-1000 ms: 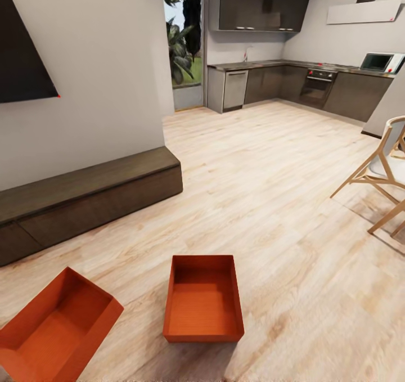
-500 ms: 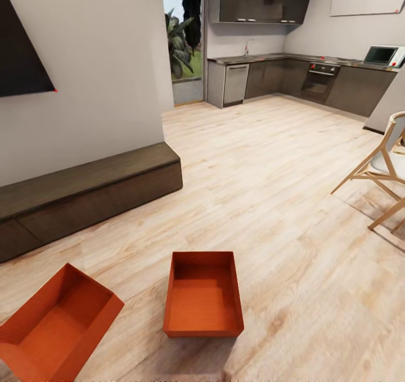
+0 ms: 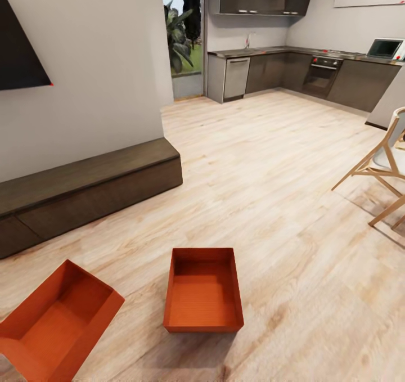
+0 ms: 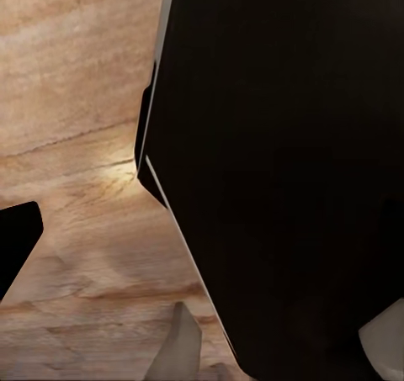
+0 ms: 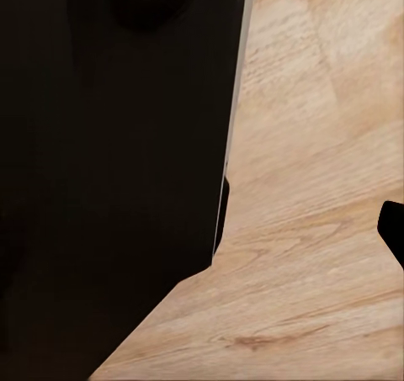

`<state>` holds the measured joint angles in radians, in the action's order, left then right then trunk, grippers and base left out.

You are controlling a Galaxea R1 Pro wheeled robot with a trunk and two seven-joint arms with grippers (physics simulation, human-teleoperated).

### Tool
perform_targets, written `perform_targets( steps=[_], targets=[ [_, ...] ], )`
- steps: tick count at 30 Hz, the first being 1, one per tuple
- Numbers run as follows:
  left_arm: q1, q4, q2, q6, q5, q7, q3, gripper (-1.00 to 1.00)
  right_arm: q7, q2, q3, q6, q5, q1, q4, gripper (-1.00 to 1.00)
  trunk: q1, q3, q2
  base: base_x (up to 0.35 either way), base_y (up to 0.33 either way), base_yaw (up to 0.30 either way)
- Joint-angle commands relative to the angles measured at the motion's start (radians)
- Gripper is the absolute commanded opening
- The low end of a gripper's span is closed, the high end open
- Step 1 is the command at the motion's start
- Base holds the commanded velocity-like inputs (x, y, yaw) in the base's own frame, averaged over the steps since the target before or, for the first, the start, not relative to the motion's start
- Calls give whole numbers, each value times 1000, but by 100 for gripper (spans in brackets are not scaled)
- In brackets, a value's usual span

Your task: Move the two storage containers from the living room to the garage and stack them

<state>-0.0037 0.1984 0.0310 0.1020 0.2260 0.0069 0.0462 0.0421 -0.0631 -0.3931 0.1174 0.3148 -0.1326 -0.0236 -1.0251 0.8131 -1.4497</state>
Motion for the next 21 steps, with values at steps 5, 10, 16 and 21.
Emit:
perform_targets(
  steps=[5,10,16,21],
  targets=[
    [0,3,0,7,6,1,4,100,3,0,-7,5,10,-1,-3,100,0,9,0,0,0,0],
    [0,3,0,7,6,1,4,100,3,0,-7,5,10,-1,-3,100,0,17,0,0,0,0],
    [0,3,0,7,6,1,4,100,2,0,-7,5,10,-1,-3,100,0,27,0,0,0,0],
    [0,3,0,7,6,1,4,100,2,0,-7,5,10,-1,-3,100,0,35,0,0,0,0]
  ],
)
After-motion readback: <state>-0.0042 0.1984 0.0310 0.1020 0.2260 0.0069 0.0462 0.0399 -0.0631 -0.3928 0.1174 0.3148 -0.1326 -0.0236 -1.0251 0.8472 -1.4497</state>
